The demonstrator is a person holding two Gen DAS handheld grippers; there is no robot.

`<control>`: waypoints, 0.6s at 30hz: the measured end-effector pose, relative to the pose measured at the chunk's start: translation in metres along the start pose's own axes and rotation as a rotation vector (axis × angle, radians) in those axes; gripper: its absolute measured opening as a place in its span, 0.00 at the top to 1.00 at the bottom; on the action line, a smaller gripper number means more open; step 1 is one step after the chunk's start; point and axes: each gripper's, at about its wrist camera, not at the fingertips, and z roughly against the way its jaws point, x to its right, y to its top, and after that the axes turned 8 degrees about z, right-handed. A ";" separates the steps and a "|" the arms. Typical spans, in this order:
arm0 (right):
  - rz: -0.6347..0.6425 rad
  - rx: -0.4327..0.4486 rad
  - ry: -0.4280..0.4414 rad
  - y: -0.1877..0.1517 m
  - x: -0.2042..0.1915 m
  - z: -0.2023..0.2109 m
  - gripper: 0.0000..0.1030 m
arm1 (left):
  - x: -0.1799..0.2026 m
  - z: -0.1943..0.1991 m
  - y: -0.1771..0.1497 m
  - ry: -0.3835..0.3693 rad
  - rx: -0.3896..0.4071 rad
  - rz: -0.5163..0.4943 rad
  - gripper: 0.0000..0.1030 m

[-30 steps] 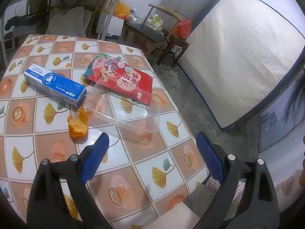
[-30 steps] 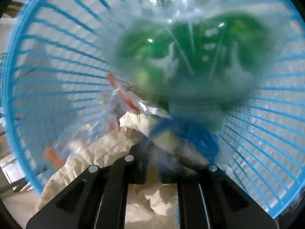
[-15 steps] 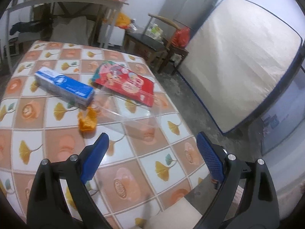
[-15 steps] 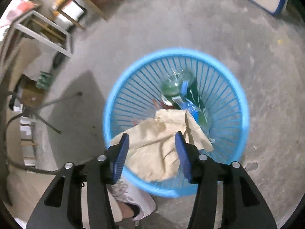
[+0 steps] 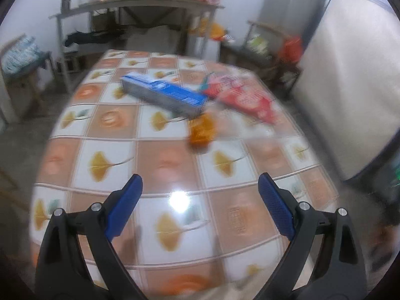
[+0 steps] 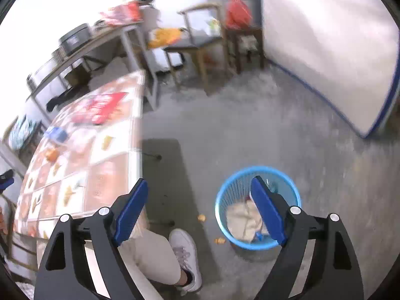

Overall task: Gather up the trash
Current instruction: 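Move both open tools over the table toward the orange peel and clear box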

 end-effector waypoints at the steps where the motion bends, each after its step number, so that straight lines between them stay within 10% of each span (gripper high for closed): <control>1: 0.030 0.016 0.013 0.007 -0.020 0.006 0.18 | -0.003 -0.006 -0.003 0.045 -0.010 -0.020 0.13; 12: 0.280 -0.162 0.116 0.007 -0.206 -0.059 0.15 | -0.023 -0.067 -0.022 0.340 -0.086 -0.149 0.13; 18: 0.335 -0.216 0.084 -0.002 -0.231 -0.094 0.11 | -0.029 -0.064 -0.027 0.341 -0.048 -0.146 0.08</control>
